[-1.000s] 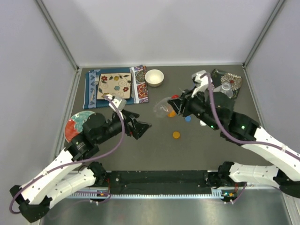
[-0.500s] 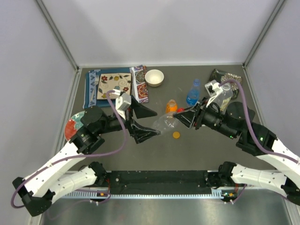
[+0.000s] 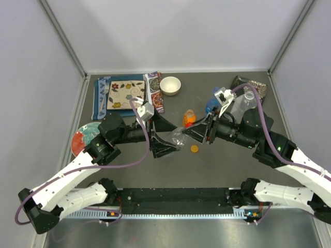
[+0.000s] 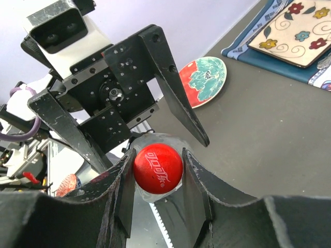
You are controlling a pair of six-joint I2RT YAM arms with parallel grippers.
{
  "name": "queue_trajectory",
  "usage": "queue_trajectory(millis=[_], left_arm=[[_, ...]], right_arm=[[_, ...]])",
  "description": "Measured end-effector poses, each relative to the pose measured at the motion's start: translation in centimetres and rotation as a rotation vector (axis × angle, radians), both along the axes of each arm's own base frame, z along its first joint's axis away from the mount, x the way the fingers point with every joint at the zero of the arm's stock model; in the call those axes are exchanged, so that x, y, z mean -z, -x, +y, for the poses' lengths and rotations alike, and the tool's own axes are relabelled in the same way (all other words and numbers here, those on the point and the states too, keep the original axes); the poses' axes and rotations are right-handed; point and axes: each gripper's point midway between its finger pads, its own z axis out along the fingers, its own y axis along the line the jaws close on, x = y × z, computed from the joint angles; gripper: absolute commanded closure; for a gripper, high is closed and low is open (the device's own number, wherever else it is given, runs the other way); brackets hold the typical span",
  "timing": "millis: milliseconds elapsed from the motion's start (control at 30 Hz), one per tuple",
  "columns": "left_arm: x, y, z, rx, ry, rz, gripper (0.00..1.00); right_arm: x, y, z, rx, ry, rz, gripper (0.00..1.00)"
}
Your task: Unscrew the bottle caps
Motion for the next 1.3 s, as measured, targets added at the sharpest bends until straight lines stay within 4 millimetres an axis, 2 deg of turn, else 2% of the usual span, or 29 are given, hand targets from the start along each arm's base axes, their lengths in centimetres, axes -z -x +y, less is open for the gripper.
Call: queue_trajectory(millis=[233,367,400,500,533,567,600,667,767,833,967,1200,1300], left_arm=[[0.9,0.4,-0.5,0.050,-0.024,0.016,0.10],[1.1,0.6,-0.5,0.069,-0.029,0.016,0.23],[1.2,0.7,-0.5,0.071,-0.031,0.016,0.32],[1.4,0.7,-0.5,0.073,-0.036,0.018,0.39],[1.5,0.7,-0.5,0.073,-0.036,0.017,0.41],[1.5,0.7,-0.5,0.072,-0.038,0.016,0.43],[1.6,0.6,-0.5,0.071,-0.038,0.016,0.44],[1.6,0.6,-0.5,0.070,-0.038,0.014,0.48],[1.7,0.4,-0.5,0.055,-0.039,0.006,0.54],[1.8,0.0,-0.5,0.033,-0.042,0.004,0.60],[1.9,-1.0,-0.3,-0.038,-0.049,-0.009,0.62],[3.0,-2.2,-0.8,-0.236,-0.115,-0.100,0.64],[3.7,-2.8,-0.8,-0.332,-0.162,-0.142,0.65]], right_arm=[[-0.9,-0.2,0.9,-0.018,-0.015,-0.012,1.00],[-1.6,-0.3,1.0,-0.018,-0.022,-0.028,1.00],[-1.6,-0.4,1.0,-0.019,-0.020,-0.032,1.00],[-1.6,-0.4,1.1,-0.020,-0.018,-0.037,1.00],[-1.6,-0.5,1.1,-0.020,-0.016,-0.039,0.94],[-1.5,-0.5,1.2,-0.020,-0.013,-0.039,0.67],[-1.5,-0.5,1.2,-0.020,-0.012,-0.040,0.57],[-1.5,-0.5,1.2,-0.019,-0.010,-0.039,0.40],[-1.9,-0.7,1.1,-0.010,-0.014,-0.040,0.31],[-2.5,-1.0,0.9,0.010,-0.021,-0.047,0.28],[-3.5,-1.9,0.4,0.071,-0.031,-0.056,0.26],[-4.9,-4.2,0.2,0.193,-0.027,-0.044,0.28],[-4.7,-5.1,0.5,0.228,-0.009,-0.023,0.30]])
